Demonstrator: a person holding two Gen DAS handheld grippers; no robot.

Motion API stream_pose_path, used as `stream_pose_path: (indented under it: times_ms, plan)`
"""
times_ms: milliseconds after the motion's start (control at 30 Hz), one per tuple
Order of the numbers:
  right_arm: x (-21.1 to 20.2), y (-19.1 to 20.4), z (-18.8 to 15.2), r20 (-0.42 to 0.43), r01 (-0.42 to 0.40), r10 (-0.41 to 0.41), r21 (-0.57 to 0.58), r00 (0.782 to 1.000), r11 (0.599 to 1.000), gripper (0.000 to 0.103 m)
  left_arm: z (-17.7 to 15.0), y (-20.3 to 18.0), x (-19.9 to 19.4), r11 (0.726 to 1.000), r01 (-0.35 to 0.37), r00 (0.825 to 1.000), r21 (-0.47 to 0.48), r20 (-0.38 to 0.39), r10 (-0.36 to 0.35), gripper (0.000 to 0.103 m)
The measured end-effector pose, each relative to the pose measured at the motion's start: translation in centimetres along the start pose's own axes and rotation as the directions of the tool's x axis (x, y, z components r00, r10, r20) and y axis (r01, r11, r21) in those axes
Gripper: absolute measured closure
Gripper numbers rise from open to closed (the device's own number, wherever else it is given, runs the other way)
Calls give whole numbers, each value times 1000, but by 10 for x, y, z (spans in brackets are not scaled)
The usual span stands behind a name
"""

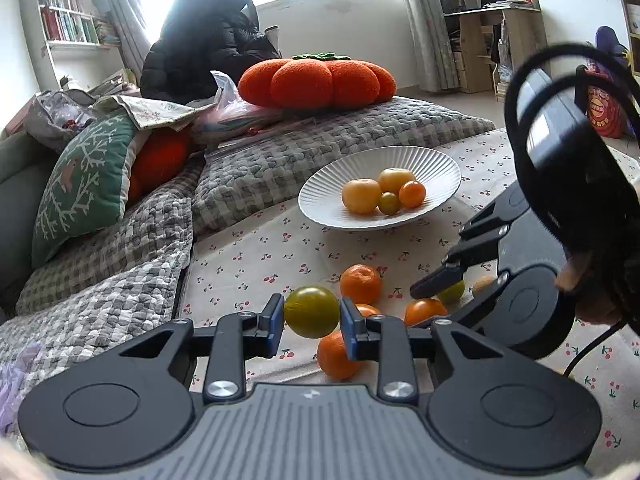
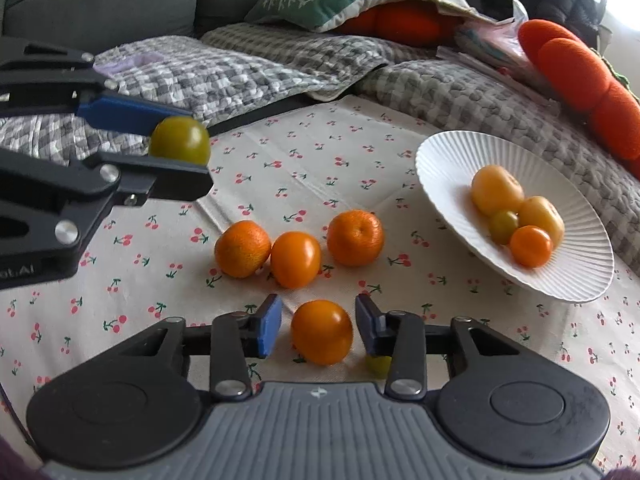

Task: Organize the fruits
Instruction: 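Grasp a green-yellow fruit with the left gripper while the right grasps an orange, then place both held fruits on the white plate and open both grippers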

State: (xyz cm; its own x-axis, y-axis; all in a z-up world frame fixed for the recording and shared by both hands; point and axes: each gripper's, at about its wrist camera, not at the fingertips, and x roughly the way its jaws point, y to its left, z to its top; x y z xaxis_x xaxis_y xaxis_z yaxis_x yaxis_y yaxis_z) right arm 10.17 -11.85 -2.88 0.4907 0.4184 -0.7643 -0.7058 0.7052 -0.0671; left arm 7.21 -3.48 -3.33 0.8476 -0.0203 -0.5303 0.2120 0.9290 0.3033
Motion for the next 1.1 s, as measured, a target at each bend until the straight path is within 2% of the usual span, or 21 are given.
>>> stream_pose_path:
  times_ms: [100,267,500,900,1100]
  plan:
    - [2,-1,0,-8,8,-8,8,1000,1000,73,0,0,1,1000,9,1000,-17,-7,-9,80]
    - [1,3,1,-26,14,-14,-2,1000,1000,74,-1,-1,4,999,15,1000,-30,-23,-16,80]
    - [-9,2,7,-21,28,-27,7,999,1000,74,0,10,7,993,31,999,-110,-40,-36,80]
    - [-40,-43,23,64,62,-76,192,995,979,74,10,13,10,987,49,998,-152,-23,-54,80]
    - [-57,-83,21,96,98,-141,355,985,930,74,22,17,25,980,84,995,-180,-31,-91,79]
